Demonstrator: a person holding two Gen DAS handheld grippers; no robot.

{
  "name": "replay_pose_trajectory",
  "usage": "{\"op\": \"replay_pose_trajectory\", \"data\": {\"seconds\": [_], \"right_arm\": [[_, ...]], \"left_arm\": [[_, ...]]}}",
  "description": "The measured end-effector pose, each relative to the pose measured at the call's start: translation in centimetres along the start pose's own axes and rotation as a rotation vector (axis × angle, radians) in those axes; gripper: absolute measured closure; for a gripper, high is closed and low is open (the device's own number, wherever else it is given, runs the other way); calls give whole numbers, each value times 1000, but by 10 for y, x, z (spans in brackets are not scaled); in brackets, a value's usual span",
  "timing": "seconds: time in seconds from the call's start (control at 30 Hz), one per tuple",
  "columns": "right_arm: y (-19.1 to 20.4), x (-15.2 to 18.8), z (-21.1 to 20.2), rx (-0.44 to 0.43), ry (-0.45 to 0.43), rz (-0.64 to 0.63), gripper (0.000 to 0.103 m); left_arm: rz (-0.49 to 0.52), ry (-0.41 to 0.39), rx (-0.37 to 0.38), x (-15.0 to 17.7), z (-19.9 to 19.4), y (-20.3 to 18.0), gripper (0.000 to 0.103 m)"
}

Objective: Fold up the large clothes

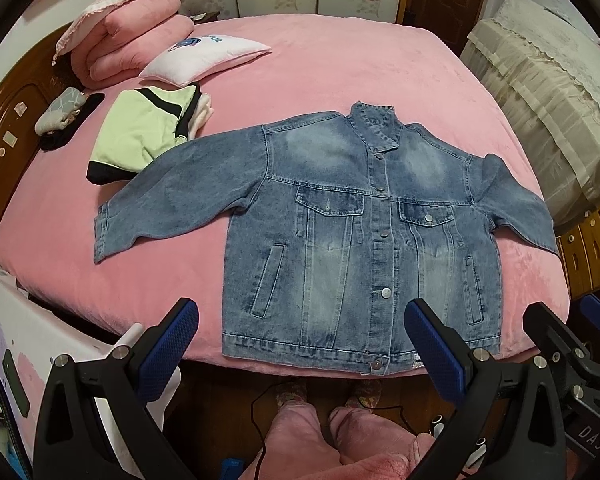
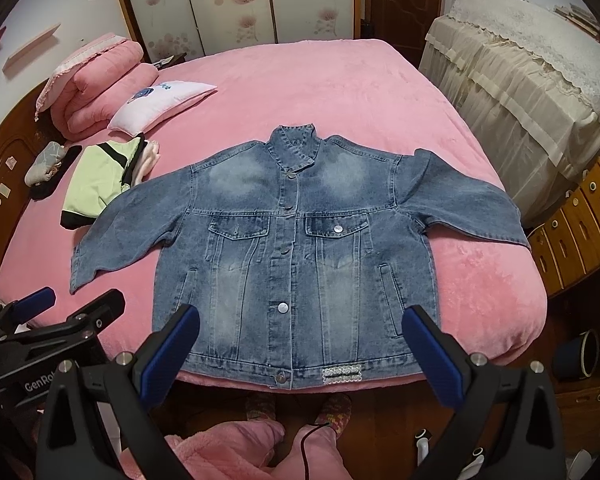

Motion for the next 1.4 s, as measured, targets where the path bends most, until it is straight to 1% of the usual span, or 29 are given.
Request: {"op": "replay_pose_trajectory", "data": {"seconds": [0.13,0.3,0.37,0.43,0.5,0.6,0.7,0.77,0.83,0.9,0.97,1.0,1.1,1.2,1.27,1.33,1.4], "right_arm": [[-2,-2,-1,0,0,-2,2],[-14,-8,-2,-15,-3,-21,2],[-17,-9,-2,-17,-3,-42,2],[-21,-11,-2,-12,-10,-73,2],[-24,-11,-2,-8,-26,-99,2],[-25,-11,5,-7,-37,-147,2],[-18,-5,26,-9,20,-213,2],[-14,-3,37,-29,54,-228,2],[-7,-1,47,-44,70,-242,2],[7,-2,58,-45,66,-271,2],[21,-5,66,-44,50,-296,2],[30,-6,70,-42,44,-307,2],[57,-11,85,-53,54,-336,2],[96,-18,107,-96,85,-344,2],[121,-23,123,-99,113,-338,2],[144,-29,137,-106,124,-315,2],[166,-34,149,-136,136,-279,2]], "left_arm": [[-3,-1,-1,-1,0,1,1],[-51,26,2,4,5,-3,1],[-95,40,19,7,8,-3,1],[-162,40,55,14,12,-2,1],[-209,43,86,24,17,-1,1],[-307,90,132,42,28,9,1],[-436,116,189,55,36,29,1],[-519,115,221,61,42,48,1],[-585,120,224,65,54,68,1],[-658,167,202,66,73,94,1],[-729,212,200,60,96,119,1],[-767,228,203,55,108,134,1],[-875,236,219,34,141,180,1],[-971,225,220,6,176,227,1],[-1057,200,213,-12,201,265,1],[-1133,181,200,-23,223,300,1],[-1217,196,171,-29,248,332,1]]}}
Point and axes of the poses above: each gripper's, at about its wrist camera, not at the fingertips, and z roughly the way its jaws point, y to its left, x to its underside, the point moved 6 cm from there along z, roughly the way its jaws point, and after that the axes turned 8 degrees about y, right-handed, at the moved point
